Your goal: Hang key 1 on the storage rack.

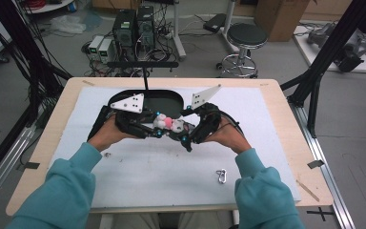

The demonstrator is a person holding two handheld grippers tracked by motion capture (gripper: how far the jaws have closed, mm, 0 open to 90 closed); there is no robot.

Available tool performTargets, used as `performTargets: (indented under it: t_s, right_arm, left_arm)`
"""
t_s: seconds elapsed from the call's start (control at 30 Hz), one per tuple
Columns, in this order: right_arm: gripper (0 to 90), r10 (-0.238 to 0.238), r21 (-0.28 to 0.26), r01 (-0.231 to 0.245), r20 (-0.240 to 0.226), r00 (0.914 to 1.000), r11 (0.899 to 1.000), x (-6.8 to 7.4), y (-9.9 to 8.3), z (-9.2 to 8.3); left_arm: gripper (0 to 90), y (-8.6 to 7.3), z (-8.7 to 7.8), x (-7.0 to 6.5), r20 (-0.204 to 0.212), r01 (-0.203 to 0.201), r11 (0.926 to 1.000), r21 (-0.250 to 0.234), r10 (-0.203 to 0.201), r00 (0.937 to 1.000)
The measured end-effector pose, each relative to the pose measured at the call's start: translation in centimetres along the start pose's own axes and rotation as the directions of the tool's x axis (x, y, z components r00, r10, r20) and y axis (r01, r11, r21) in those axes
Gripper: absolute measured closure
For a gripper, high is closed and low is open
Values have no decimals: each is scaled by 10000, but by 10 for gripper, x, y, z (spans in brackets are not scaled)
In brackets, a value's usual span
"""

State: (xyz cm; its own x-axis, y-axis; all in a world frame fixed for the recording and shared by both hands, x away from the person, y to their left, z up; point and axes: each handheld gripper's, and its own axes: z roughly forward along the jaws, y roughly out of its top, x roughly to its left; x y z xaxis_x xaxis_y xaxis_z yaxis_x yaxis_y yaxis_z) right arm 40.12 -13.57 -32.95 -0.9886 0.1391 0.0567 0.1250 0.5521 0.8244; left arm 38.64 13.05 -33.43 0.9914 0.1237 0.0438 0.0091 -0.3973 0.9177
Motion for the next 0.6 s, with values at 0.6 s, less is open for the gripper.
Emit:
performTargets:
  t_s: [0.6]
  right_arm:
    - [6, 983, -1236, -830, 1234, 9875, 9889, -2, -13, -35]
  left_arm:
    - [531, 1, -28, 8, -1362, 311, 9988, -365, -358, 9900]
